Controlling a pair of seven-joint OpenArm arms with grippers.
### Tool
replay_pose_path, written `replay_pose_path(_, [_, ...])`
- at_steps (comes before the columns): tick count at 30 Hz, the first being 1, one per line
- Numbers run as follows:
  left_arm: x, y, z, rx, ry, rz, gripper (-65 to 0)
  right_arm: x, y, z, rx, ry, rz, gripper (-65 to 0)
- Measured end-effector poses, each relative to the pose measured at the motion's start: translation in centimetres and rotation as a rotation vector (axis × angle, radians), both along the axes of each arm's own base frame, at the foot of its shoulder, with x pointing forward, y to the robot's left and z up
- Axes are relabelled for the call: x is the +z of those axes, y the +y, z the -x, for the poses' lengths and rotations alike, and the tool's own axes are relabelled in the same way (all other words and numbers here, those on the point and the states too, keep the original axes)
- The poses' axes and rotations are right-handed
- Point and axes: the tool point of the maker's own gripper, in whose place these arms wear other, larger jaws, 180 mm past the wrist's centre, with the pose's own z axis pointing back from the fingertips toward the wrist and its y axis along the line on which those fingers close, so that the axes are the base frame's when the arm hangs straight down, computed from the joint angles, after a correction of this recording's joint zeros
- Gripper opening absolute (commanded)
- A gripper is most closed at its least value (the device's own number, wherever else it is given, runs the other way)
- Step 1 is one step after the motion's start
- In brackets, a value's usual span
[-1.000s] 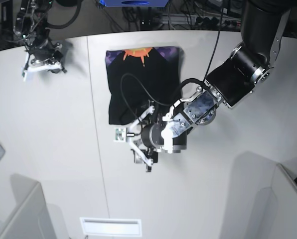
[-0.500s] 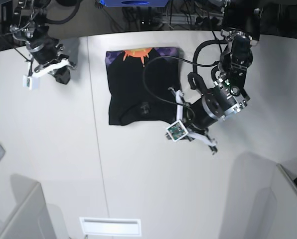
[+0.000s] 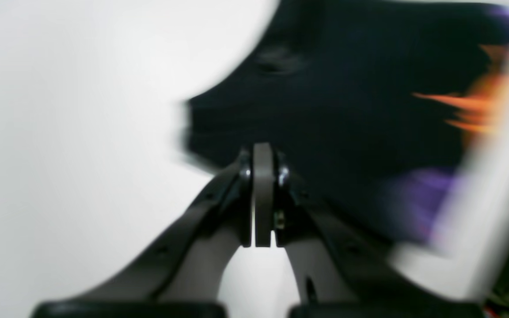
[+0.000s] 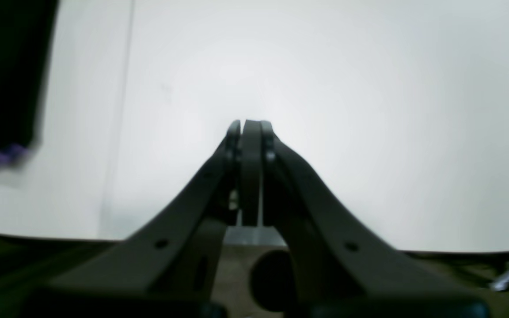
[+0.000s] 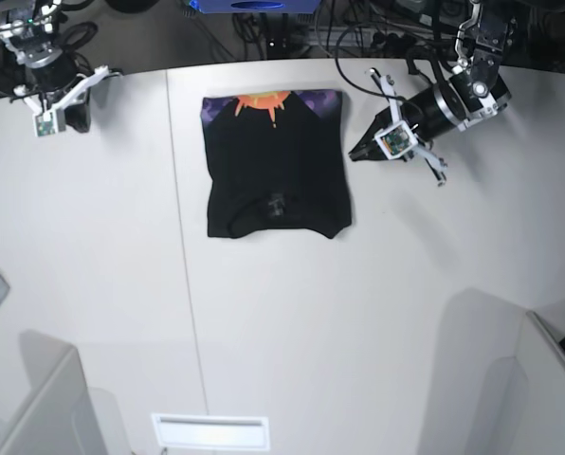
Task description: Fold the T-shirt properly
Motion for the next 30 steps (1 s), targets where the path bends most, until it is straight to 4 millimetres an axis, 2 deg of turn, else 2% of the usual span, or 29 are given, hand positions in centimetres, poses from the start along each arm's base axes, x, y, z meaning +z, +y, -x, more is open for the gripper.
replay_pose_path(3, [-0.9,1.4,1.6,0.032,0.041,-0.017,-65.0,-0.6,0.3,1.4,0.032,0.030,0.032,-65.0])
replay_pose_path(7, [-1.7,3.2,4.1,0.084,0.098,-0.027,-65.0,-1.6,-1.8,3.3,0.009,0.119,0.117,-65.0])
replay_pose_path(11, [-2.7,6.5,6.5,0.165,0.160,-0.086,-65.0,-2.9,-2.9,5.9,-0.037,0.224,0.124,-65.0])
replay_pose_path(14, [-3.9,7.1,10.1,0.168,0.253,-0.110,-65.0,-4.1,-3.8,9.0,-0.040,0.352,0.148,-65.0])
replay_pose_path(17, [-4.6,7.2,13.7,0.164,0.344,-0.116,-65.0,-4.0,-4.9,10.8,-0.028,0.406,0.182,-65.0])
replay_pose_path(21, [-5.0,7.5,16.5,0.174,0.409,-0.129,-65.0,-4.6,-4.5,14.4,-0.025,0.503,0.171,-65.0])
replay_pose_path(25, [-6.6,8.2,19.9,0.203,0.516,-0.133,-65.0,-4.8,-4.4,16.2,-0.018,0.539,0.160,-65.0])
replay_pose_path(28, [-9.0,9.4,22.3,0.267,0.604,-0.134,-65.0,-6.7,-4.6,18.9,-0.052,0.620,0.124,-65.0])
replay_pose_path(30, [-10.6,10.6,23.9,0.300,0.666,-0.153,-65.0,-8.9,-3.8,20.7,-0.059,0.695,0.080,-65.0])
